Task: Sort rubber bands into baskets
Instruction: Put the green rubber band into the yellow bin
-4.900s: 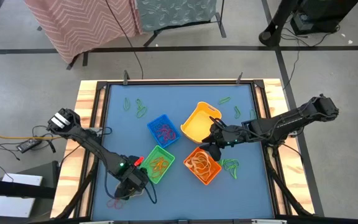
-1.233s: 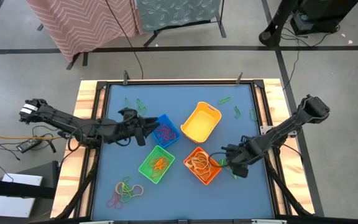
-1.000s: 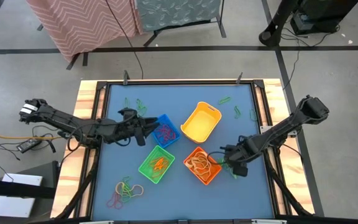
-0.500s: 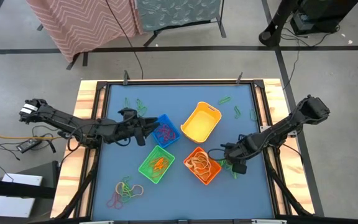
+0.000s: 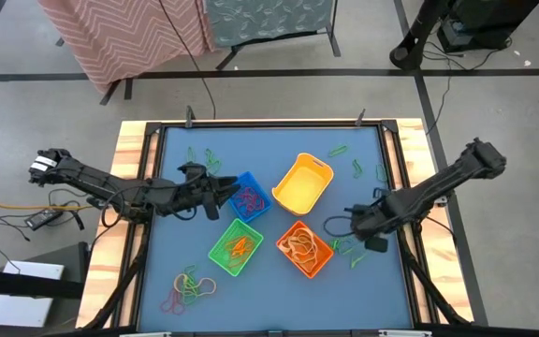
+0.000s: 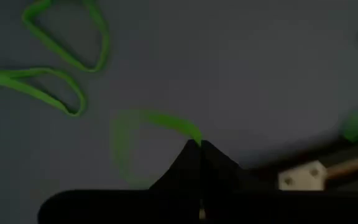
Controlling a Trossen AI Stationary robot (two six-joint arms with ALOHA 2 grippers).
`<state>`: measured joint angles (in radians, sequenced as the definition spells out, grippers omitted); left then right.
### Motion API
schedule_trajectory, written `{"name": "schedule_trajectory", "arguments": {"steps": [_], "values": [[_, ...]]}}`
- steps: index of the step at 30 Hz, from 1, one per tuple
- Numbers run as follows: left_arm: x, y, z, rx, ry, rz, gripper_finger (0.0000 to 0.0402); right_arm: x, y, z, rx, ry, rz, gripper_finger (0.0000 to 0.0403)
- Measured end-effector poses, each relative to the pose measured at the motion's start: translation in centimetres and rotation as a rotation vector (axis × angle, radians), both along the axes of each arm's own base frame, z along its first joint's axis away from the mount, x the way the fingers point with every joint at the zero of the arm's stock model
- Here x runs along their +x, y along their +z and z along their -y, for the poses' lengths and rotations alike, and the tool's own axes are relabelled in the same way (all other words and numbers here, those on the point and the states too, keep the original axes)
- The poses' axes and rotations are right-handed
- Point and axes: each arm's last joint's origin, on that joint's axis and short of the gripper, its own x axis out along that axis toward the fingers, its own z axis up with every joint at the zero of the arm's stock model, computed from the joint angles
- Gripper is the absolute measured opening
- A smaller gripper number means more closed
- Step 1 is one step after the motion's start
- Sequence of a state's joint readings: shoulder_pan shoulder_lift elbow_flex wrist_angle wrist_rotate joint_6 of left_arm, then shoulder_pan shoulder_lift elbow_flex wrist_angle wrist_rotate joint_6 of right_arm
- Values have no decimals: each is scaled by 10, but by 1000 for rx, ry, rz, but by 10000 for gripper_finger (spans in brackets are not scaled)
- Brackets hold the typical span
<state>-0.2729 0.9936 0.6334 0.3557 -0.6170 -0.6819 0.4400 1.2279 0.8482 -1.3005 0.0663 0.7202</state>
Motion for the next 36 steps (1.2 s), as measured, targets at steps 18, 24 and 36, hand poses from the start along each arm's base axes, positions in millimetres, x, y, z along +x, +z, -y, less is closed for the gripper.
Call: {"name": "schedule_trajectory", "arguments": {"steps": [18,24,36], "values": [[0,1,-1,23,40,-1,206,107,22,10,46,-362,971,2],[0,5,-1,11,41,40,206,127,5,57,-85,-502,951,2],[-1,10,-1,23,42,81,206,132,-24,109,-61,-595,769,63]]}}
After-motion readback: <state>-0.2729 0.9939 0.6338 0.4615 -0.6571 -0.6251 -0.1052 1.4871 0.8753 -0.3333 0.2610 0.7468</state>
